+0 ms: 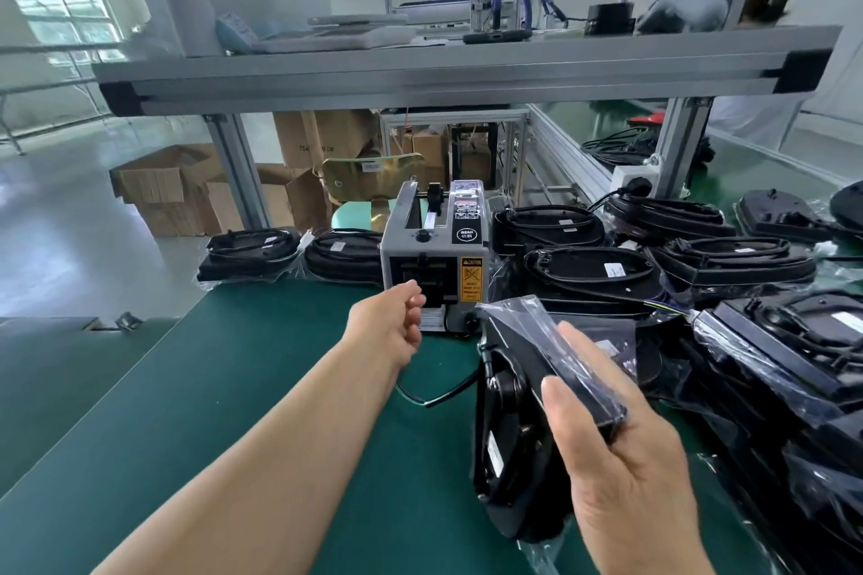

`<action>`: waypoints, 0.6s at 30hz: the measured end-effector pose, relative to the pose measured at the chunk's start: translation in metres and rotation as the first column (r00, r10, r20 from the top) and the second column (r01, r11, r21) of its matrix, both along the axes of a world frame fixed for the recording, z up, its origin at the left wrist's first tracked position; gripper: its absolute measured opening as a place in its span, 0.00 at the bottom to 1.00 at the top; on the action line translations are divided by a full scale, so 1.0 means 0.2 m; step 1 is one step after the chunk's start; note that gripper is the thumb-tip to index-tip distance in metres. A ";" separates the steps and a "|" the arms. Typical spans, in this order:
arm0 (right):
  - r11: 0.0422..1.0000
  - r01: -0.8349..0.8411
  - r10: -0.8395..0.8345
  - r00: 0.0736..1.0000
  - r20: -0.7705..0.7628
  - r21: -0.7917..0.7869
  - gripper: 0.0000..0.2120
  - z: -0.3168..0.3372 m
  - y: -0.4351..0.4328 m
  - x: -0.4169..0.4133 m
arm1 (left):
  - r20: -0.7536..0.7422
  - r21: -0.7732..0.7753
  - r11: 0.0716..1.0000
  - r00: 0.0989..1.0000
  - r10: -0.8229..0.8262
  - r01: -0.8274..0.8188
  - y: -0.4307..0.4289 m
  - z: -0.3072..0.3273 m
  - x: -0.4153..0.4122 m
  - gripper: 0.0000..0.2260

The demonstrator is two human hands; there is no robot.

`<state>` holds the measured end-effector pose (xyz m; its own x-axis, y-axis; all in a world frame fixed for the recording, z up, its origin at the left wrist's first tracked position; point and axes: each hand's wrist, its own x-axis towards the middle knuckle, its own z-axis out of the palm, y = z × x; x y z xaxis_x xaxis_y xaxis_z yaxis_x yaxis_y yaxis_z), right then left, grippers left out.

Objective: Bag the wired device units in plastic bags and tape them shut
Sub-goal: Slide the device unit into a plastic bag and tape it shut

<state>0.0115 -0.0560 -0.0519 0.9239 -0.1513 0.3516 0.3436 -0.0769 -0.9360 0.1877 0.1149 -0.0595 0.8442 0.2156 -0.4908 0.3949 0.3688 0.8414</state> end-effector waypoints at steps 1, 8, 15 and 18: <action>1.000 0.007 -0.007 1.000 0.016 -0.006 0.20 0.00 0.00 -0.01 | -0.016 -0.002 1.000 1.000 0.008 -0.008 -0.01 0.00 0.03 0.12; 0.999 0.003 -0.005 1.000 0.031 0.040 0.23 -0.01 -0.02 -0.01 | -0.070 -0.036 0.998 0.996 0.051 -0.054 -0.04 -0.02 0.15 0.07; 0.996 -0.038 0.042 0.998 -0.041 0.077 0.20 0.00 -0.04 -0.02 | -0.016 -0.064 0.985 0.987 0.162 -0.163 -0.08 -0.01 0.16 0.04; 0.994 -0.073 0.082 0.991 -0.105 0.084 0.26 0.02 -0.10 -0.02 | 0.141 -0.039 0.988 0.978 0.152 -0.148 -0.06 0.01 0.05 0.07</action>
<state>0.0075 -0.0757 -0.0488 0.9658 -0.1012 0.2386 0.2420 0.0227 -0.9700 0.1984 0.1038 -0.0572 0.8651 0.3328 -0.3753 0.2100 0.4390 0.8736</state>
